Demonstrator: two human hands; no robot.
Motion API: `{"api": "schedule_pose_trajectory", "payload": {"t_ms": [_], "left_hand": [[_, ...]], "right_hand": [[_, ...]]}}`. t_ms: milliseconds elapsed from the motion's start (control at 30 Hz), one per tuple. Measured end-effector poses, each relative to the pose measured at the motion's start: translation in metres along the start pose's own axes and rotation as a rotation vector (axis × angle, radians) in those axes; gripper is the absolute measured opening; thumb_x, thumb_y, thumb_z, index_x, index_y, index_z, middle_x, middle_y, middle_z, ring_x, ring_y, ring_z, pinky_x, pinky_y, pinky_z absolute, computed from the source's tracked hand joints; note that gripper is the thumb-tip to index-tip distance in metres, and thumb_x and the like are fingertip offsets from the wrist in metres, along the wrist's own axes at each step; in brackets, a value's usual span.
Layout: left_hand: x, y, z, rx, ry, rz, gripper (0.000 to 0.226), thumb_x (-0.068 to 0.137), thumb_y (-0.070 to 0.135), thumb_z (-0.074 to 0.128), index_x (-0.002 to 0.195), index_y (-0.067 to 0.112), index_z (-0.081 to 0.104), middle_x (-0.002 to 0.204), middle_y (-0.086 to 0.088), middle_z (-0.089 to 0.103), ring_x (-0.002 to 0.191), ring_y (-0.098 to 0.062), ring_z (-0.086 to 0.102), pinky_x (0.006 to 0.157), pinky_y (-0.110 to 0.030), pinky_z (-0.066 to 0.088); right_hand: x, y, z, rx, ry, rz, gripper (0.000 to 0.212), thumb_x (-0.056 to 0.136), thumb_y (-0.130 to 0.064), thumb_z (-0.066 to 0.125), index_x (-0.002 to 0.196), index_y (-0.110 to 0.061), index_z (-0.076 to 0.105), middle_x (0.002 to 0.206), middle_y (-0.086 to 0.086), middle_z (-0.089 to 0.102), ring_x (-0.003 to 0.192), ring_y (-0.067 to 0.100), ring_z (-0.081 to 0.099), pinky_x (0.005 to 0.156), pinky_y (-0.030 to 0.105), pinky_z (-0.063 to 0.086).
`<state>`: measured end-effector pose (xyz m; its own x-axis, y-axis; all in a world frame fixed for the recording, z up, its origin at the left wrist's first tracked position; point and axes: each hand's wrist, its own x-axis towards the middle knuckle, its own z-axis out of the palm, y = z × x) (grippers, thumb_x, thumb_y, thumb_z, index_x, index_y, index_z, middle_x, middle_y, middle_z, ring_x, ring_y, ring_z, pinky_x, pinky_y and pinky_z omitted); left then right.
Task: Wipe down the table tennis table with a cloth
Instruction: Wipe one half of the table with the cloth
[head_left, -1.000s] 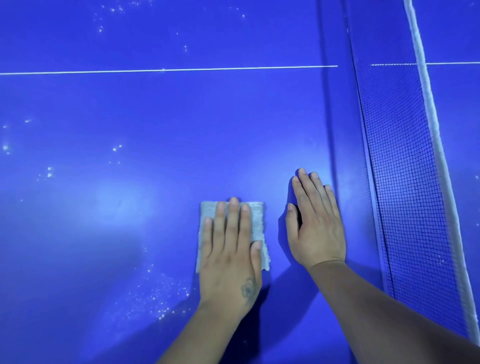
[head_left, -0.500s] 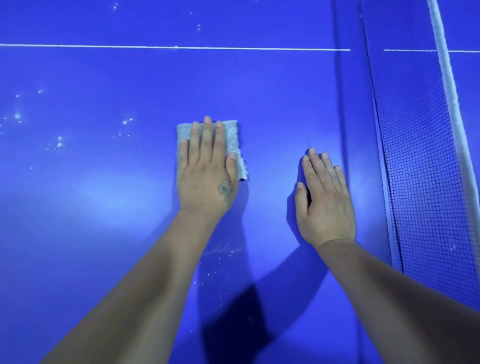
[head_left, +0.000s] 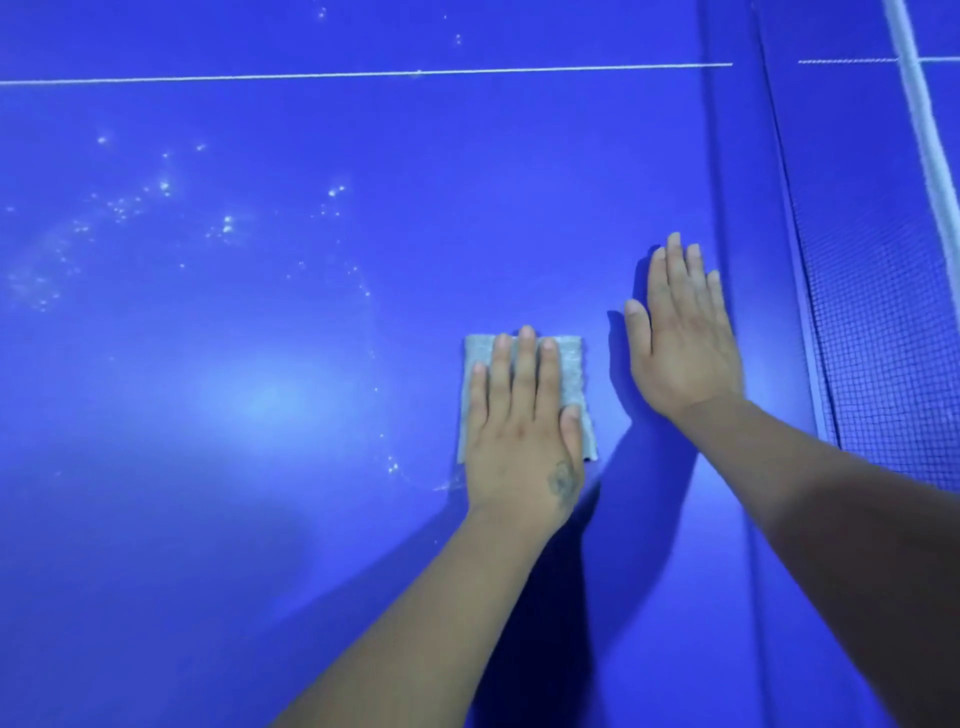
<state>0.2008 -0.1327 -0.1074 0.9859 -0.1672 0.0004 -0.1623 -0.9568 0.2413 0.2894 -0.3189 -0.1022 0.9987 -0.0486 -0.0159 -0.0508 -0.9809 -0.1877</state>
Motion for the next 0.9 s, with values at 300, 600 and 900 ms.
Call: {"api": "schedule_pose_trajectory", "payload": {"t_ms": [300,600,900], "left_hand": [[0.074,-0.041,-0.006,0.007,-0.031,-0.013,0.069,0.110,0.046,0.017,0.172,0.018,0.019,0.180,-0.004,0.015,0.167,-0.027,0.009,0.135,-0.048,0.003],[-0.030,-0.092,-0.023,0.040,0.013,-0.251,0.065,0.114,0.043,0.016,0.172,0.012,0.016,0.180,-0.009,0.010,0.167,-0.027,0.004,0.135,-0.052,0.009],[-0.102,-0.004,-0.008,0.046,-0.073,-0.052,0.065,0.114,0.037,0.025,0.172,0.011,0.011,0.181,-0.009,0.003,0.167,-0.028,-0.001,0.134,-0.054,0.014]], "right_hand": [[-0.126,-0.025,0.007,-0.078,-0.033,-0.081,0.061,0.112,-0.044,0.022,0.170,-0.021,0.023,0.178,-0.004,0.012,0.166,0.024,0.004,0.132,0.052,0.015],[-0.132,-0.023,0.013,-0.037,-0.017,-0.053,0.060,0.110,-0.035,0.023,0.169,-0.021,0.026,0.178,-0.005,0.014,0.166,0.021,0.005,0.133,0.050,0.011],[-0.130,-0.023,0.014,-0.033,-0.018,-0.003,0.063,0.111,-0.032,0.020,0.169,-0.009,0.018,0.179,0.002,0.010,0.165,0.017,0.004,0.134,0.046,0.013]]}}
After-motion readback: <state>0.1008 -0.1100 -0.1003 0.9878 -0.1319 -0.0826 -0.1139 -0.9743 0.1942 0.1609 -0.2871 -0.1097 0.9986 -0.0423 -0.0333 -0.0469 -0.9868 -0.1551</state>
